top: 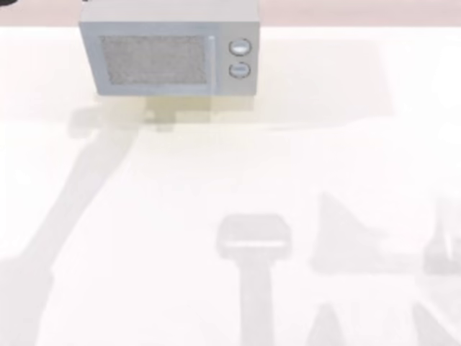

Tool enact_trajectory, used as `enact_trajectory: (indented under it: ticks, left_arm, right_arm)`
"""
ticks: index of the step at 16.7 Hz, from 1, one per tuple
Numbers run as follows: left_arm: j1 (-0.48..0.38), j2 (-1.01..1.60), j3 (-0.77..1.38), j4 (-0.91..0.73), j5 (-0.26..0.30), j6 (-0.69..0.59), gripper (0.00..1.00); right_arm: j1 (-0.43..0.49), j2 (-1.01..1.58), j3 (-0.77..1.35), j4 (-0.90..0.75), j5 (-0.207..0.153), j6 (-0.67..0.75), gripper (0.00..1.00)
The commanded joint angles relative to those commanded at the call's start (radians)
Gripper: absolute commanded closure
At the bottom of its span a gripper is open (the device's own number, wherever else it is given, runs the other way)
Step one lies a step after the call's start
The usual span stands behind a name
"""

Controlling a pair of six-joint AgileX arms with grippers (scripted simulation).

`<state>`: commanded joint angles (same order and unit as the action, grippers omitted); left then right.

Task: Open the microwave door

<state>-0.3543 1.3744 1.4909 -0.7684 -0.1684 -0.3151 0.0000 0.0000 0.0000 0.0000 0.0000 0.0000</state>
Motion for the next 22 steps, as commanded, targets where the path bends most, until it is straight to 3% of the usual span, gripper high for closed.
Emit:
enact_trajectory:
  ticks: [5, 11, 22]
  left_arm:
    - [-0.114, 0.45, 0.503, -0.25, -0.056, -0.107, 0.0]
    - [-0.205, 0.822, 0.87, -0.466, -0.103, -0.188, 0.0]
    - [-0.212, 0.91, 0.917, -0.468, -0.108, -0.194, 0.0]
  right_arm:
    - [0.0, 0.0, 0.0, 0.0, 0.0, 0.0, 0.0]
    - [0.0, 0.0, 0.0, 0.0, 0.0, 0.0, 0.0]
    - [0.0, 0.0, 0.0, 0.0, 0.0, 0.0, 0.0]
